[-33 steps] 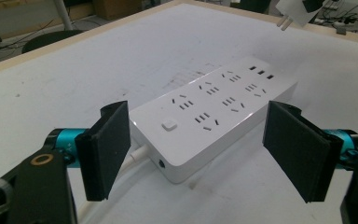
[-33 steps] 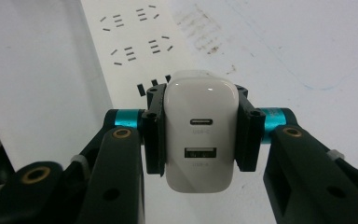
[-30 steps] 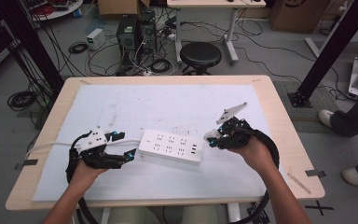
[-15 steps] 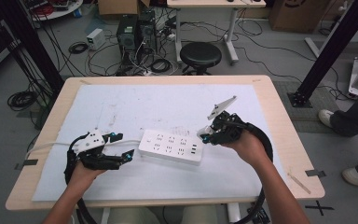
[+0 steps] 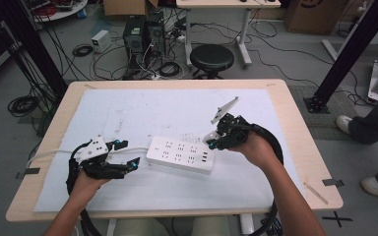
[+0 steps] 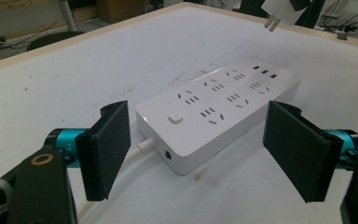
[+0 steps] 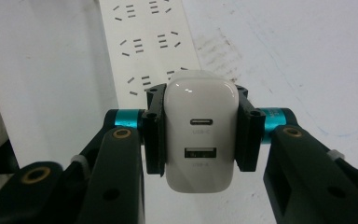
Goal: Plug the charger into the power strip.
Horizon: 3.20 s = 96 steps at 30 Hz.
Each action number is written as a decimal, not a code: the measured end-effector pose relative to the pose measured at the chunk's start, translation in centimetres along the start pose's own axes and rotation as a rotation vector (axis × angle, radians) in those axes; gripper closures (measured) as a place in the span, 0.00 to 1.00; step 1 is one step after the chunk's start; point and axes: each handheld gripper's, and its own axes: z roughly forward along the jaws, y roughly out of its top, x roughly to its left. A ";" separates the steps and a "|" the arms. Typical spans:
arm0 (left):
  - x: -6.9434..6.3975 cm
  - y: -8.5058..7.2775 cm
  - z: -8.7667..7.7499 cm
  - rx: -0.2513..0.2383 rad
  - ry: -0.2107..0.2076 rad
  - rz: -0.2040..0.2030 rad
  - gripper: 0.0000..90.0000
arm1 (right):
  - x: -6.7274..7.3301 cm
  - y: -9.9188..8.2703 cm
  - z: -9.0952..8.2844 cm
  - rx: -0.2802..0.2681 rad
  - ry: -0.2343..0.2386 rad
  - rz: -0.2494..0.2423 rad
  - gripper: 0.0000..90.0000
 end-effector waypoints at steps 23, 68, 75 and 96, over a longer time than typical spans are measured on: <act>0.4 -0.6 -0.7 -0.008 0.005 -0.013 0.26 | -0.2 4.1 4.0 0.094 0.044 -0.086 0.70; 1.1 -1.7 -2.0 -0.019 0.037 -0.034 0.26 | 1.2 7.1 9.6 0.439 0.063 -0.222 0.71; 1.2 -2.0 -2.4 -0.017 0.042 -0.039 0.26 | 0.5 6.6 9.4 0.372 0.104 -0.206 0.70; 1.3 -1.7 -1.9 -0.032 0.039 -0.042 0.26 | -0.7 1.1 3.5 -0.019 0.000 0.102 0.24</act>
